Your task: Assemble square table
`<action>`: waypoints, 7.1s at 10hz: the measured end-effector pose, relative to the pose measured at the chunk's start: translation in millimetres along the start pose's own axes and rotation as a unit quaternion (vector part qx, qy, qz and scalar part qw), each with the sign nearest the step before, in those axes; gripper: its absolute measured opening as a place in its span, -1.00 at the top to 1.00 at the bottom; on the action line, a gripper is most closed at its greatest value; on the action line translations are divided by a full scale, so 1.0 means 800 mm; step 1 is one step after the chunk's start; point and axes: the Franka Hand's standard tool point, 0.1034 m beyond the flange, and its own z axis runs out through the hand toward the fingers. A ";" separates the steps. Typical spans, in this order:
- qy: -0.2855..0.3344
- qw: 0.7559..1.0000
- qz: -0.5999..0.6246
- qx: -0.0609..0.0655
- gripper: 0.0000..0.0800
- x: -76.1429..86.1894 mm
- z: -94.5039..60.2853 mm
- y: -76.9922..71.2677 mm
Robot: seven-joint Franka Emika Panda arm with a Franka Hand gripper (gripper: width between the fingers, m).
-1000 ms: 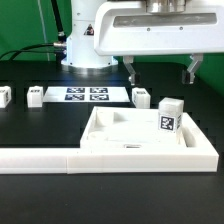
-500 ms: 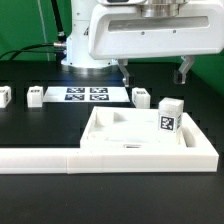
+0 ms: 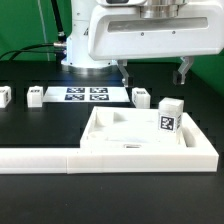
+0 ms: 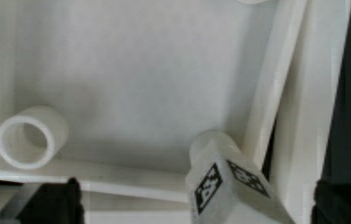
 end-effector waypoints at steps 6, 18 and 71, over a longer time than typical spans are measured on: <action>0.007 1.000 -0.002 0.003 -0.62 -0.070 0.023 -0.030; -0.002 1.000 -0.007 -0.008 -0.62 -0.179 0.070 -0.033; -0.329 0.943 0.053 0.000 0.28 -0.232 0.042 0.000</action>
Offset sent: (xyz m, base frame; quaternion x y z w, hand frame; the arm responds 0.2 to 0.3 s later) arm -0.0525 0.0257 -0.0054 0.0048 0.0128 0.0096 0.9999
